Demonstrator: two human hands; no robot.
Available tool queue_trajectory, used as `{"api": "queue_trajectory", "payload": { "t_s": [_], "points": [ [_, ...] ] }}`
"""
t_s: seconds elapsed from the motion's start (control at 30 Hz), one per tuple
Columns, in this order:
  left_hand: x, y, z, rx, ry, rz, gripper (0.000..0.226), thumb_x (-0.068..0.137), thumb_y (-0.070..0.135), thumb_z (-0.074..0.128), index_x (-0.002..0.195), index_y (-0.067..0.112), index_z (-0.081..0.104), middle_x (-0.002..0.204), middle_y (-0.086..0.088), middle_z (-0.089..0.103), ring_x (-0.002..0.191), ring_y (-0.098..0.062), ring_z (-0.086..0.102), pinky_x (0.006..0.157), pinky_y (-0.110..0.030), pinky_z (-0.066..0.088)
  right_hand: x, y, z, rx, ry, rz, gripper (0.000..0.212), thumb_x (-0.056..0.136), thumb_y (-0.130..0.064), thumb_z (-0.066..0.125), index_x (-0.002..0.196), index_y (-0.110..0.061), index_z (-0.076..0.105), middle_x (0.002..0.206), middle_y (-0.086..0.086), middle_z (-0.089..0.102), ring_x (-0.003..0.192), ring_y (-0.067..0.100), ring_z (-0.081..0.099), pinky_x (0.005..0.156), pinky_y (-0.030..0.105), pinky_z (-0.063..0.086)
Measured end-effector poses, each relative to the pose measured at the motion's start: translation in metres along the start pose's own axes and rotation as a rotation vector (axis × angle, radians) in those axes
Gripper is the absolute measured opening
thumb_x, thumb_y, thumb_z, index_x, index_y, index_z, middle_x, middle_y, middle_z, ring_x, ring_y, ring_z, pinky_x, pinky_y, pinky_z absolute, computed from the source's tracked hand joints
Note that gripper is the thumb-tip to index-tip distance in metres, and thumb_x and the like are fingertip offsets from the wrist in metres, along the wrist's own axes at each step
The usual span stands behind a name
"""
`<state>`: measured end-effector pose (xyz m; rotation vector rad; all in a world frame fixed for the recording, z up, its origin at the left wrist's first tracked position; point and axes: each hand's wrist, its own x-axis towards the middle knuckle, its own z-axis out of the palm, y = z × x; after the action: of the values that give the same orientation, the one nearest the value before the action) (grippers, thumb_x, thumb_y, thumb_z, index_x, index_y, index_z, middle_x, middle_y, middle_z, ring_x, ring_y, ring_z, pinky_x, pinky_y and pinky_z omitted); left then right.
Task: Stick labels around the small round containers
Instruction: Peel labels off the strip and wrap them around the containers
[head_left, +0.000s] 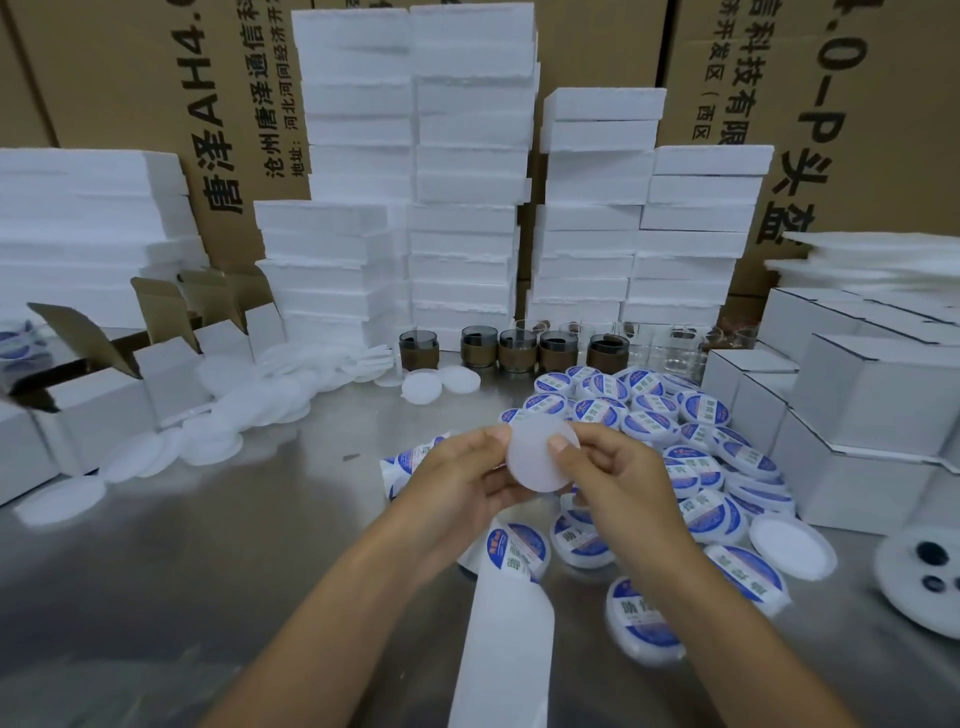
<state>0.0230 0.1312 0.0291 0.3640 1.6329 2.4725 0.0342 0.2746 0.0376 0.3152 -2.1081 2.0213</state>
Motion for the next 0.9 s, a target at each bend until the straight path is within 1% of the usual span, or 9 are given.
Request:
{"api": "queue_trajectory", "payload": {
  "t_s": [0.13,0.27,0.37,0.43,0.5,0.6,0.73,0.83,0.9],
  "points": [
    [0.000,0.002,0.003,-0.007,-0.011,0.036,0.047,0.077,0.040,0.056,0.101,0.001,0.065,0.093,-0.016,0.071,0.080,-0.024,0.069,0.059,-0.025,0.054,0.001,0.002,0.003,0.076,-0.033,0.082,0.006,0.086,-0.017,0.062,0.090,-0.018,0.066,0.074,0.000,0.073,0.064,0.009,0.064,0.059,0.021,0.050],
    [0.002,-0.004,0.005,-0.013,0.004,0.046,0.038,0.074,0.035,0.060,0.100,0.008,0.063,0.092,-0.014,0.067,0.079,-0.021,0.066,0.058,-0.027,0.052,-0.002,0.004,0.011,0.153,-0.094,0.065,0.008,0.082,-0.012,0.066,0.087,-0.006,0.064,0.067,0.011,0.067,0.053,0.010,0.058,0.051,0.017,0.049],
    [0.003,-0.005,0.005,0.009,-0.002,0.043,0.031,0.079,0.033,0.055,0.097,0.010,0.066,0.092,-0.013,0.069,0.077,-0.020,0.065,0.057,-0.028,0.052,-0.003,0.005,0.013,0.164,-0.065,0.040,0.014,0.078,-0.015,0.070,0.082,-0.004,0.061,0.056,0.005,0.063,0.047,0.008,0.057,0.049,0.017,0.048],
    [0.003,-0.004,0.002,-0.001,0.032,0.061,0.024,0.086,0.029,0.051,0.092,0.012,0.067,0.084,-0.010,0.069,0.070,-0.019,0.062,0.055,-0.026,0.050,-0.003,0.007,0.013,0.134,-0.036,0.036,0.027,0.076,-0.028,0.068,0.082,-0.004,0.060,0.051,-0.001,0.061,0.046,0.006,0.057,0.049,0.016,0.048],
    [0.005,-0.004,-0.002,-0.023,0.103,0.072,0.022,0.093,0.023,0.047,0.088,0.014,0.067,0.074,-0.004,0.065,0.065,-0.015,0.060,0.054,-0.024,0.049,-0.005,0.012,0.012,-0.055,-0.043,-0.013,0.038,0.074,-0.047,0.062,0.079,-0.009,0.061,0.053,-0.006,0.061,0.051,0.000,0.057,0.051,0.012,0.044],
    [0.005,-0.006,-0.006,-0.081,0.187,0.049,0.027,0.096,0.024,0.044,0.085,0.015,0.067,0.064,0.000,0.060,0.050,-0.011,0.055,0.045,-0.021,0.045,-0.012,0.022,0.010,-0.479,-0.153,-0.120,0.029,0.074,-0.051,0.065,0.070,-0.023,0.064,0.068,-0.013,0.059,0.064,-0.001,0.050,0.057,0.014,0.038],
    [0.008,-0.007,-0.011,-0.152,0.220,0.044,0.028,0.096,0.024,0.045,0.085,0.014,0.068,0.060,0.004,0.065,0.047,-0.006,0.057,0.041,-0.018,0.042,-0.016,0.027,0.011,-0.868,-0.369,-0.181,0.047,0.063,-0.073,0.051,0.091,-0.037,0.063,0.086,-0.018,0.043,0.091,-0.004,0.037,0.074,0.021,0.035],
    [0.010,-0.008,-0.013,-0.184,0.212,0.048,0.024,0.095,0.024,0.047,0.087,0.012,0.066,0.060,0.004,0.067,0.047,-0.005,0.058,0.042,-0.017,0.043,-0.018,0.026,0.011,-0.950,-0.417,-0.201,0.055,0.068,-0.072,0.053,0.108,-0.035,0.062,0.094,-0.021,0.037,0.104,0.000,0.030,0.085,0.025,0.030],
    [0.011,-0.008,-0.014,-0.198,0.203,0.054,0.024,0.093,0.025,0.049,0.086,0.011,0.067,0.061,0.004,0.067,0.048,-0.006,0.059,0.043,-0.018,0.044,-0.019,0.025,0.013,-0.925,-0.412,-0.206,0.049,0.071,-0.067,0.057,0.107,-0.034,0.064,0.098,-0.020,0.039,0.103,-0.001,0.030,0.083,0.023,0.028]
  ]
}}
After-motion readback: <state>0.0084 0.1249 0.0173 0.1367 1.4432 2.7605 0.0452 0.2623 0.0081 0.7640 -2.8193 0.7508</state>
